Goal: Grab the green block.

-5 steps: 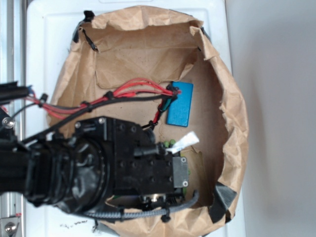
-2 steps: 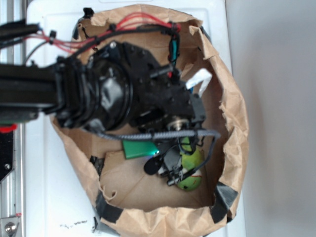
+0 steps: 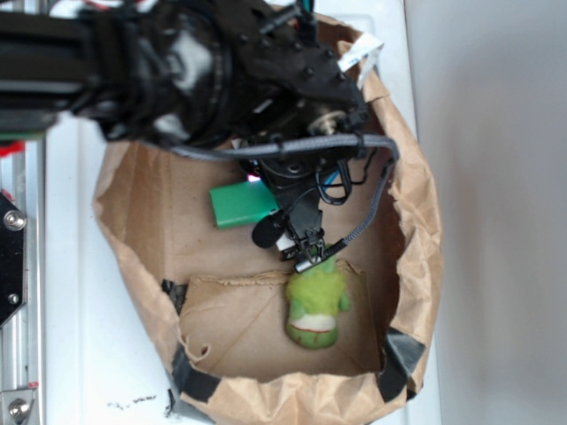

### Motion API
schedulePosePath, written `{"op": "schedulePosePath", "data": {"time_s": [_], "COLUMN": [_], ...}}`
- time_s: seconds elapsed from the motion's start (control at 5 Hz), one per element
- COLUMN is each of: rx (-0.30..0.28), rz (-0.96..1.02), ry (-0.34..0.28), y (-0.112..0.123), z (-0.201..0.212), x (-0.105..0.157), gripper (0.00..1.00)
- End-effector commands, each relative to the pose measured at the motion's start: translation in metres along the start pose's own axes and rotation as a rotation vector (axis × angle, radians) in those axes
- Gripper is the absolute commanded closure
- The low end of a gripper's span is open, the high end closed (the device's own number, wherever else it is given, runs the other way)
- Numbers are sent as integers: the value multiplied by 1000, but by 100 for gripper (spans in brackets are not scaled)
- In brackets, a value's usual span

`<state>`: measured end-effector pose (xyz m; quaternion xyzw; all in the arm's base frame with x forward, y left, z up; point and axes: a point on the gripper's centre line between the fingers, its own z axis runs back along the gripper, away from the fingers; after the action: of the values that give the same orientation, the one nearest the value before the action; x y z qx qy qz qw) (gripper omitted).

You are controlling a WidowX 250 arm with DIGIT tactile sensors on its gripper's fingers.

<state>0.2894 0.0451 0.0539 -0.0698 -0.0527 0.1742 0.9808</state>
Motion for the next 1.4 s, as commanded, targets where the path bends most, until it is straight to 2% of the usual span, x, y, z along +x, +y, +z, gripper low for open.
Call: {"op": "schedulePosePath", "data": {"time_s": [0.0,0.2,0.4,0.6,1.0,1.2], "rx": [-12,-26,-30,-47,-46,-17], "rz": [-97,-122,-131,-155,-213,-222], "ry": [-70,-73,-66,-86,-154,-175], "y": [-23,-40,-49,-56,-59,-59], "z": [56,75,85,97,120,132], "x": [-24,-33,-30,-23,-15,-17], "gripper": [100,100,100,100,100,100]}}
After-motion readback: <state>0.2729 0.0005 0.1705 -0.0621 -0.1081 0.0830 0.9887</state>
